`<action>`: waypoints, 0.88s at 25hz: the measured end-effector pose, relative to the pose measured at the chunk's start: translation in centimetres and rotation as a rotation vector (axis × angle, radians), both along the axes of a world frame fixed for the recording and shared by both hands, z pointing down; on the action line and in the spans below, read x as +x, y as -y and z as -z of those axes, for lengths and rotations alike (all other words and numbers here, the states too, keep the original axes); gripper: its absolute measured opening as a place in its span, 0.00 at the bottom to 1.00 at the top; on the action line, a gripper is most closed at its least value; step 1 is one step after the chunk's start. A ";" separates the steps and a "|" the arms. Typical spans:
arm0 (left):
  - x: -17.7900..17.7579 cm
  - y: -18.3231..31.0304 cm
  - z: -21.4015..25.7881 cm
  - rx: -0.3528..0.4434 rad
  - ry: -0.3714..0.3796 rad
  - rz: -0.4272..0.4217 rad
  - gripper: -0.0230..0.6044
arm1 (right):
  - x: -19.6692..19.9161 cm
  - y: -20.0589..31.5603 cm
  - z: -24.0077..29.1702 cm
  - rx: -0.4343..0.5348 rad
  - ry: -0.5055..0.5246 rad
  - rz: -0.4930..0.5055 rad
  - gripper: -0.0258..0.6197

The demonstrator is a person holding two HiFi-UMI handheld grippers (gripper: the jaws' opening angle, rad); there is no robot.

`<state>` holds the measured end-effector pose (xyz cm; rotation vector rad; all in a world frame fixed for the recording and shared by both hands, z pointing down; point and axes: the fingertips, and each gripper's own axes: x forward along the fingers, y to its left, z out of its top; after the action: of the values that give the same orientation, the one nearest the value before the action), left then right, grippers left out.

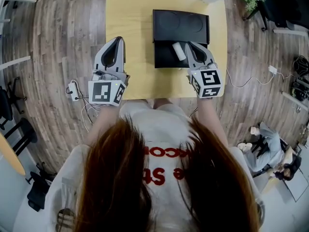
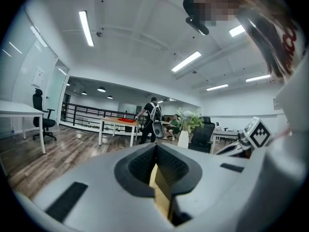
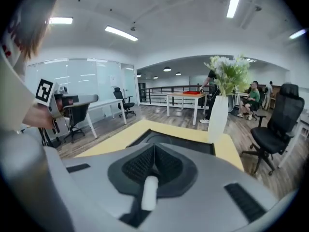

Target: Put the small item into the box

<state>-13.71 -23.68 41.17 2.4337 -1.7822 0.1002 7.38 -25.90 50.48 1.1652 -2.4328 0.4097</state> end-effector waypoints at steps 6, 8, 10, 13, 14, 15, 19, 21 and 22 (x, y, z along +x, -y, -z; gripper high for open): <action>0.6 0.5 3.2 0.076 0.001 -0.027 0.05 | 1.5 0.2 7.0 0.098 0.190 -0.092 0.05; 0.9 0.6 4.3 0.100 0.004 -0.037 0.05 | 2.3 0.0 8.7 0.134 0.211 -0.117 0.05; 1.0 0.7 5.1 0.118 0.008 -0.043 0.05 | 3.0 -0.3 10.1 0.170 0.223 -0.141 0.05; 1.2 0.5 5.9 0.136 0.017 -0.055 0.05 | 4.0 -0.9 11.7 0.217 0.237 -0.170 0.05; 1.3 0.5 6.1 0.142 0.020 -0.060 0.05 | 4.2 -1.0 12.2 0.236 0.248 -0.176 0.05; 1.4 0.4 6.2 0.146 0.021 -0.064 0.05 | 4.5 -1.1 12.8 0.257 0.262 -0.181 0.05; 1.7 -0.2 6.7 0.156 0.019 -0.070 0.05 | 5.1 -1.8 15.0 0.332 0.298 -0.193 0.05; 1.7 -0.4 7.1 0.166 0.018 -0.070 0.05 | 5.2 -1.9 15.7 0.351 0.299 -0.195 0.05; 1.8 -0.5 7.2 0.170 0.019 -0.069 0.05 | 5.2 -1.9 16.1 0.360 0.300 -0.194 0.05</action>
<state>-11.95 -23.17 33.95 2.6194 -1.7829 -0.0235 12.63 -24.03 34.36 1.6007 -2.7394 0.2176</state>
